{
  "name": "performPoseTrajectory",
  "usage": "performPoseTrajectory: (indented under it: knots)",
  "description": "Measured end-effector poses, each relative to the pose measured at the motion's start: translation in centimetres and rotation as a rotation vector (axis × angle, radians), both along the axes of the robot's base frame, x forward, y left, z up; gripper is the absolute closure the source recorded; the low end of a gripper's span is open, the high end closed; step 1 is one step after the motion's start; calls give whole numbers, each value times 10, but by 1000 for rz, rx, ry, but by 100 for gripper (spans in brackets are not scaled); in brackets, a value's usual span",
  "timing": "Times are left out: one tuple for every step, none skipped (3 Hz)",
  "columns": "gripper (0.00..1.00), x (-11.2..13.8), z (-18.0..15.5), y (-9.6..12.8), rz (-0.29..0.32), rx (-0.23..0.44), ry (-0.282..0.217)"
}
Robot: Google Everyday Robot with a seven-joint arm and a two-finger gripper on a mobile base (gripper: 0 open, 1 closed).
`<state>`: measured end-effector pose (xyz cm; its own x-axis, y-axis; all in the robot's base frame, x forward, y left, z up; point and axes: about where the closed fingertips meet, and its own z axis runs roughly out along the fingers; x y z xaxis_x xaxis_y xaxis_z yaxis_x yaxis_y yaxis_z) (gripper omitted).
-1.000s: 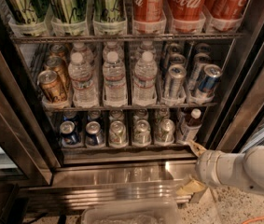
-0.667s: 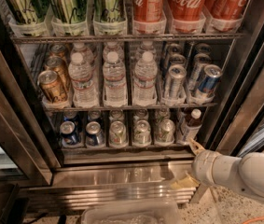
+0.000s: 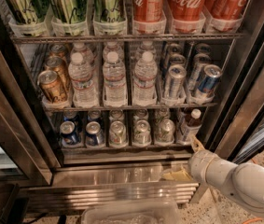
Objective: Pick 7up can from bottom shelf of fridge
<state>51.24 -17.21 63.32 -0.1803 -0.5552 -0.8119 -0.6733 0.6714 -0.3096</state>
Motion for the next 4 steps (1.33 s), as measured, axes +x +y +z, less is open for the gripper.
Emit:
performPoseTrajectory:
  knots:
    - [0, 0, 0, 0, 0, 0, 0]
    - [0, 10, -4, 4, -38, -3, -48]
    - [0, 29, -8, 9, -102, -4, -134]
    - [7, 41, -11, 11, -162, 12, -192]
